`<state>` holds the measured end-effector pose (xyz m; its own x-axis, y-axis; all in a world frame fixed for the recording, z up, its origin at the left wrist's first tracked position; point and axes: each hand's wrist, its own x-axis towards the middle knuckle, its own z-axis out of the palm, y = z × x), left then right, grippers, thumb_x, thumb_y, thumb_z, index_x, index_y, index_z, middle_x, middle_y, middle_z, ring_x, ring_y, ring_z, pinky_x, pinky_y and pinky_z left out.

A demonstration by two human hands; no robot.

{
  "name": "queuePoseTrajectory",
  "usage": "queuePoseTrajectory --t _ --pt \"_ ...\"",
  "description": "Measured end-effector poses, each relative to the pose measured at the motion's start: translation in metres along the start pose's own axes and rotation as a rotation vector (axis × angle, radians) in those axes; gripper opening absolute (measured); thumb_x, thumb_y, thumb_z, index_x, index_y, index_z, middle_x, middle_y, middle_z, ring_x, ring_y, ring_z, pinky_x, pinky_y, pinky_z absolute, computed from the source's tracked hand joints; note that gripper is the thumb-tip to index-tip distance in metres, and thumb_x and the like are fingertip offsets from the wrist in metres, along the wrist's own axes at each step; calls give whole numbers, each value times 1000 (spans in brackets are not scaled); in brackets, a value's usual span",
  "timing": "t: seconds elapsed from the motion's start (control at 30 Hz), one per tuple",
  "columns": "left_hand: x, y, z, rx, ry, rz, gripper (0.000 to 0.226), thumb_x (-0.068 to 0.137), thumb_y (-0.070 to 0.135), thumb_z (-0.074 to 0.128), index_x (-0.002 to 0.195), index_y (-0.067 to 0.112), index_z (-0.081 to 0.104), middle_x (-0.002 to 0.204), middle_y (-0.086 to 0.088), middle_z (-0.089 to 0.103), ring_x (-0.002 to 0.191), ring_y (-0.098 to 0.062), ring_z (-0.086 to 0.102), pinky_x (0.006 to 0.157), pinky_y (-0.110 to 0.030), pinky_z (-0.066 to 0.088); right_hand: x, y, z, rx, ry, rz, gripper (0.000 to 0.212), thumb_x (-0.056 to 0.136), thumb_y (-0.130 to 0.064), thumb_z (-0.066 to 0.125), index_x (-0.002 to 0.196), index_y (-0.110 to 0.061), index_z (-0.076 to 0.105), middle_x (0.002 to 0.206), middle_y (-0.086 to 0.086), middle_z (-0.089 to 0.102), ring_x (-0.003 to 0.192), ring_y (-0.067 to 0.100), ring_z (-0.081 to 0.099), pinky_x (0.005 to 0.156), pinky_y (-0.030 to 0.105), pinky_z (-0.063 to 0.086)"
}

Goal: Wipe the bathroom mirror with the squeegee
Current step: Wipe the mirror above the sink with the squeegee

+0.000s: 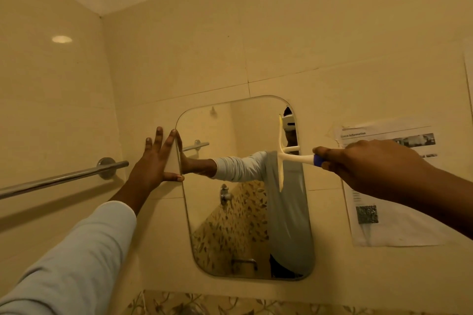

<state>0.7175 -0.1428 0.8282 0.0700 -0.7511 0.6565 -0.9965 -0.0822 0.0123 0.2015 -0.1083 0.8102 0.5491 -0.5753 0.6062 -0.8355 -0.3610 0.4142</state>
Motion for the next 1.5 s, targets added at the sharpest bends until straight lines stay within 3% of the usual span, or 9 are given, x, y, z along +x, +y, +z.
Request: queuePoseTrajectory --t 0.37,0.5,0.83,1.1,1.2,1.5 --pt "0 -2 2 -3 14 28 155 58 53 95 155 47 -26 166 5 -35 156 -47 -8 114 -71 30 -16 11 7 -7 4 7 55 107 -56 23 160 -44 15 75 -12 48 60 3 50 48 13 34" --pt "0 -1 0 -12 4 25 154 58 53 95 157 45 -23 167 4 -34 156 -47 -7 114 -72 29 -21 14 10 -9 15 12 55 107 -58 22 160 -45 15 77 -11 51 61 4 53 51 15 44" --pt "0 -2 1 -11 -6 17 156 58 53 95 156 45 -26 162 8 -40 156 -47 -9 116 -71 27 -34 20 19 -21 35 41 56 105 -60 23 159 -47 13 76 -11 51 58 3 53 49 13 45" --pt "0 0 -1 -22 1 1 156 58 54 95 158 43 -24 167 3 -34 156 -46 -10 117 -69 26 -40 21 19 -59 22 53 58 104 -62 22 159 -49 14 74 -12 49 54 4 52 44 13 33" --pt "0 0 0 -10 2 -6 155 59 53 95 159 41 -22 167 3 -34 156 -46 -10 117 -70 27 -46 25 22 -113 -14 58 59 104 -62 23 160 -47 12 73 -14 47 55 4 52 45 13 36" --pt "0 -1 0 -7 -3 -1 153 60 52 95 159 40 -21 167 2 -34 156 -47 -10 118 -71 26 -57 15 24 -129 13 115 67 97 -61 6 162 -43 10 70 -13 39 49 5 45 43 13 26"
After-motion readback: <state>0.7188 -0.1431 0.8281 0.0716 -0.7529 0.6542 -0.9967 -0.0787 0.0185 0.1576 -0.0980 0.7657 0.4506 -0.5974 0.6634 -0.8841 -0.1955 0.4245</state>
